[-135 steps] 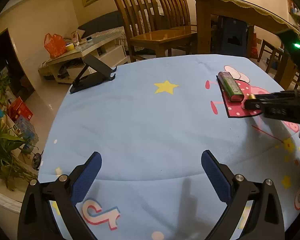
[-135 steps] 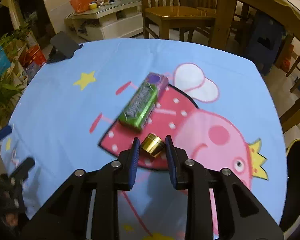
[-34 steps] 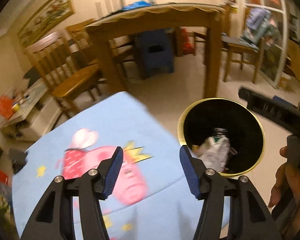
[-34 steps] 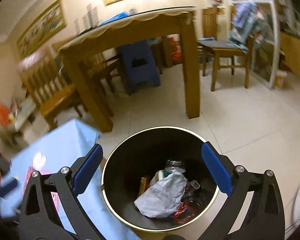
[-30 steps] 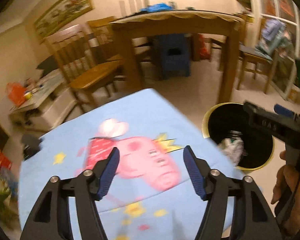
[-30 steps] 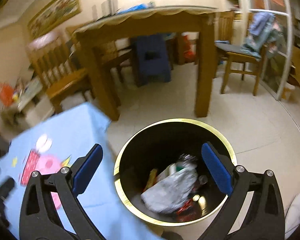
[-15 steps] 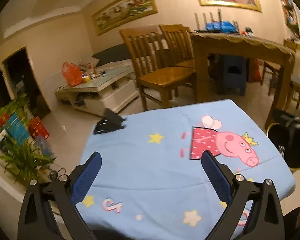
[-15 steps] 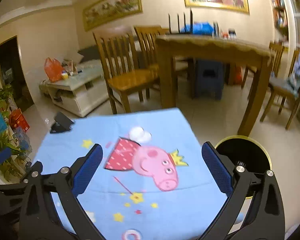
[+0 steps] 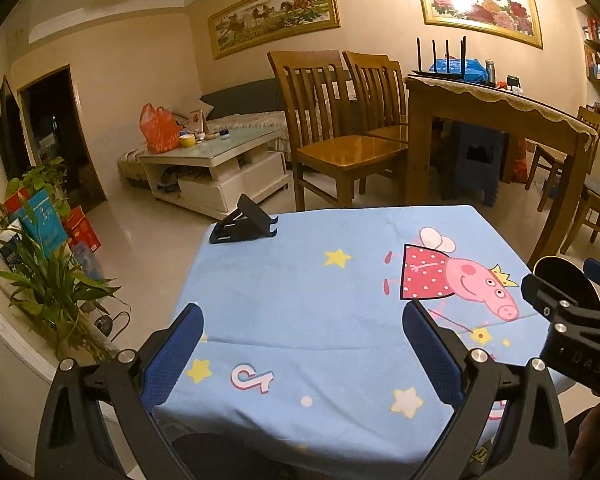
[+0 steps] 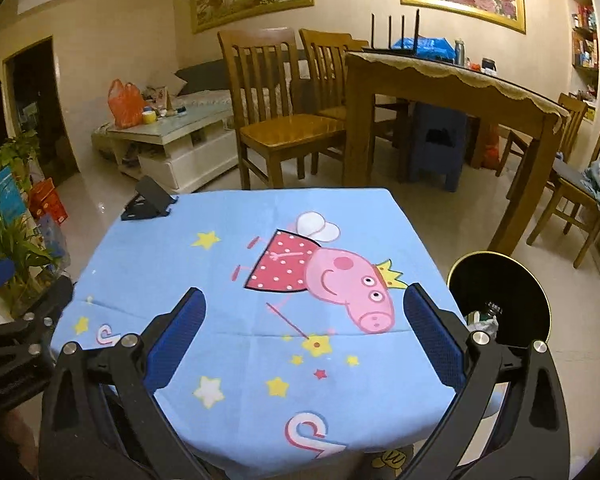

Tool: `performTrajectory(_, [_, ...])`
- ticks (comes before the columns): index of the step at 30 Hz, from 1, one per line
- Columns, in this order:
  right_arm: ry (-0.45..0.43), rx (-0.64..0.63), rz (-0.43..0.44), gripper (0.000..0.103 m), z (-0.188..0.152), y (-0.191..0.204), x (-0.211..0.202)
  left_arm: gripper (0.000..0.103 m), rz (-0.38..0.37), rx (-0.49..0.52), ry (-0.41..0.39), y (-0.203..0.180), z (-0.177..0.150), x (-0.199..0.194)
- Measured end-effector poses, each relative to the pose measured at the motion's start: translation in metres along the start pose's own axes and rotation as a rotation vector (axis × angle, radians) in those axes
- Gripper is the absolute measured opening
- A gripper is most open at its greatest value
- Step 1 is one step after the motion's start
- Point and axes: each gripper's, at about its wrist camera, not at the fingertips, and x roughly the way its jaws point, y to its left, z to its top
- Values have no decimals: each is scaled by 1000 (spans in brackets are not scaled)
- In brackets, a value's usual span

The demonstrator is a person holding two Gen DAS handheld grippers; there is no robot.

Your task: Collect trash

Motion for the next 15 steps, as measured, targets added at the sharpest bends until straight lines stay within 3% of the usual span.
performTrajectory(15, [-1,-8,22,97,-8,-1,-17,96,2,-7,-1,2,-2,0])
